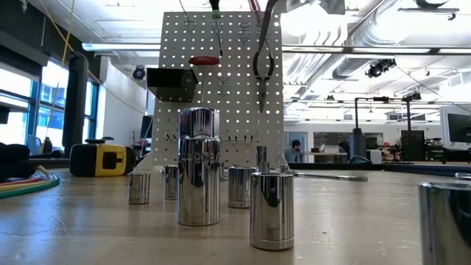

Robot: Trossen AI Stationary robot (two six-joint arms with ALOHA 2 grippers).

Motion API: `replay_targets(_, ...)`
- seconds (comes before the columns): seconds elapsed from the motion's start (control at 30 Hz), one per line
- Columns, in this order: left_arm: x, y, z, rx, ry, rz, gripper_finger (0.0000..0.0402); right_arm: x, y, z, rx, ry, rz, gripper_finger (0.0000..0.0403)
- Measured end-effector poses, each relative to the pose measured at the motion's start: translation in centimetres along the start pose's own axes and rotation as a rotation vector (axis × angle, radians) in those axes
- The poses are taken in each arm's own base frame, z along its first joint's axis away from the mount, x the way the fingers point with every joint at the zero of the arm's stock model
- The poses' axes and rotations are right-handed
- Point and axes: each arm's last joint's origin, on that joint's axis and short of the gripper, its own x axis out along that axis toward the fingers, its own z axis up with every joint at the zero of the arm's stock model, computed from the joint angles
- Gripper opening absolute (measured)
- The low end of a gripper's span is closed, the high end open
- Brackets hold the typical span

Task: Hang tools onto peg board
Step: Hang the blue scissors on the white peg board

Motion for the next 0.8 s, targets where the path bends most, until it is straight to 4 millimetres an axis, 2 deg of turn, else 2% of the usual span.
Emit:
replay_targets(0.2,0.6,-1.3,-2.6,-0.019,0.070,-0.030,0.0230,1.1,-1.9,-0.9,0.010,-0.014,0.009,0.0033)
replay_targets(0.37,0.6,-1.9,-4.3,-0.045,0.116,-0.045,0.0230,0.9,-3.3,-1.3,0.016,-0.017,0.003,0.0033)
replay_targets(0.8,0.8,-2.5,-5.7,-0.068,0.106,-0.044,0.0230,0.8,-4.5,-2.2,0.010,0.014,0.007,0.0033)
